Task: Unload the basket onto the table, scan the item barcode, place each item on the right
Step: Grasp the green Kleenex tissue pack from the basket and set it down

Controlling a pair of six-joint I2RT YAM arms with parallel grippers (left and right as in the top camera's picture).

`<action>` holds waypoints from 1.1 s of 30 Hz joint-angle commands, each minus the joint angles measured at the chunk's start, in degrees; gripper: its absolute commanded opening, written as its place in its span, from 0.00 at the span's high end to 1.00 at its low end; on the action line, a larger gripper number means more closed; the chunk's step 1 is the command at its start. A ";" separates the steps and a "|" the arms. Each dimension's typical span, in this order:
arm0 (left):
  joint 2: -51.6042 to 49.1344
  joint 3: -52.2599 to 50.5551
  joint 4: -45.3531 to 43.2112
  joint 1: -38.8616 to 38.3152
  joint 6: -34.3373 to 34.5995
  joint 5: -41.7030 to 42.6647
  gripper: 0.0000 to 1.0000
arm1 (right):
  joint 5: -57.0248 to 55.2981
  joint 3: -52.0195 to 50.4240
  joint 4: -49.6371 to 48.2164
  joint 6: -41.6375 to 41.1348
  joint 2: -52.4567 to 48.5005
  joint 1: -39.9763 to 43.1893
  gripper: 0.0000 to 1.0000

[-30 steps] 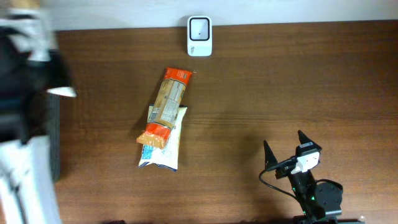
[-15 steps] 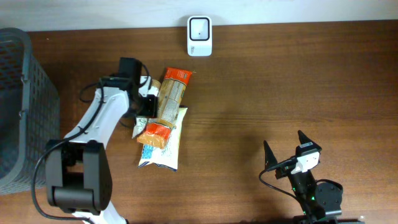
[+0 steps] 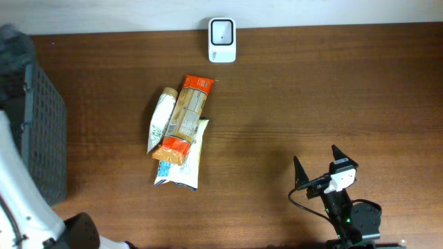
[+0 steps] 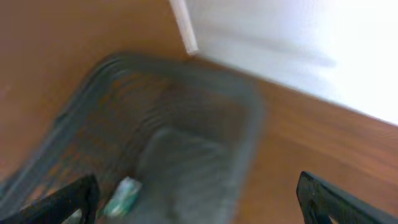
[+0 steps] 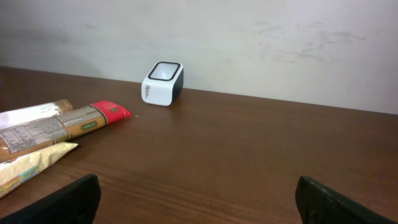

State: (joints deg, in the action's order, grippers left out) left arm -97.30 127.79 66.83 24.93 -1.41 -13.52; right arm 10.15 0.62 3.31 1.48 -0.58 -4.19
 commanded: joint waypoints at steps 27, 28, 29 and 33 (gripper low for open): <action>-20.09 -46.38 -44.15 29.16 -29.97 12.74 0.10 | -0.48 -0.31 0.35 -0.22 0.22 -0.31 0.01; -21.05 -46.38 -44.26 29.16 -29.97 12.74 0.16 | -0.48 -0.31 0.35 -0.22 0.22 -0.31 0.01; -21.68 -46.38 -44.24 29.14 -29.97 12.72 0.26 | -0.48 -0.31 0.35 -0.22 0.22 -0.31 0.01; -21.97 -46.25 -44.28 29.14 -29.90 12.72 0.80 | -0.48 -0.31 0.35 -0.22 0.22 -0.31 0.01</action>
State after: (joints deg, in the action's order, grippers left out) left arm -118.08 81.71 22.59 53.98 -30.94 -1.45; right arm 10.15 0.62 3.29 1.52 -0.58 -4.19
